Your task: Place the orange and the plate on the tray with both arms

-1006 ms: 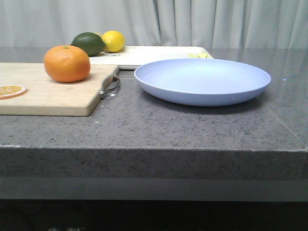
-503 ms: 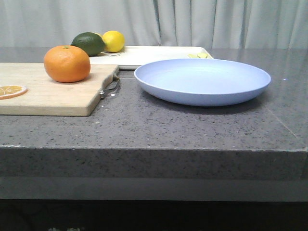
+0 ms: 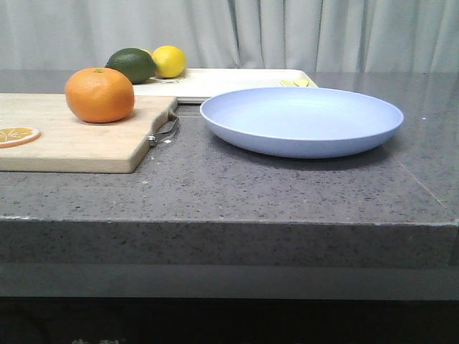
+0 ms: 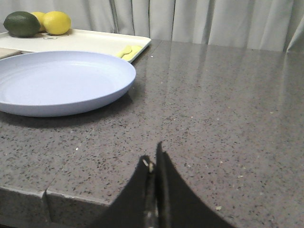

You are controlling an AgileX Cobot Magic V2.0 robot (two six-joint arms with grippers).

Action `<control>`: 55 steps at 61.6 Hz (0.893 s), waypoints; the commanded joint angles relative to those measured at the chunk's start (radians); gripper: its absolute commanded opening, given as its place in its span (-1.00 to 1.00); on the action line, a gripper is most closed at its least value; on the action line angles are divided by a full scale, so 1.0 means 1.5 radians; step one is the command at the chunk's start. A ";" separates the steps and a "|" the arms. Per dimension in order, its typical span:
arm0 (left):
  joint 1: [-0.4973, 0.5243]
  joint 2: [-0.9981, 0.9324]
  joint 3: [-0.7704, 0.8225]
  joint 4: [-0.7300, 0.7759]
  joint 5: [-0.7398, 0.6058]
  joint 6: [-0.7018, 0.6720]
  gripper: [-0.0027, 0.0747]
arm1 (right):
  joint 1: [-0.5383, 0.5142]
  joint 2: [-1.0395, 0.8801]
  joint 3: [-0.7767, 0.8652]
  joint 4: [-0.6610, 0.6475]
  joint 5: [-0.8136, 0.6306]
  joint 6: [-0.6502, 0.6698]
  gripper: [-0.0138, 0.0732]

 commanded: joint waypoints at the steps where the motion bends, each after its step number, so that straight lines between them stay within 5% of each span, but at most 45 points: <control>1: 0.001 -0.014 0.004 -0.007 -0.059 -0.003 -0.98 | -0.003 -0.016 -0.002 0.000 -0.053 -0.004 -0.94; 15: 0.001 -0.014 0.004 -0.012 -0.085 -0.003 -0.98 | -0.003 -0.016 -0.010 0.000 -0.074 -0.004 -0.94; 30: 0.001 -0.014 -0.013 -0.114 -0.303 -0.003 -0.97 | -0.003 -0.003 -0.131 0.000 -0.035 -0.004 -0.94; 55: 0.000 0.234 -0.269 -0.088 -0.096 -0.003 -0.98 | -0.003 0.315 -0.421 0.000 0.103 -0.004 -0.94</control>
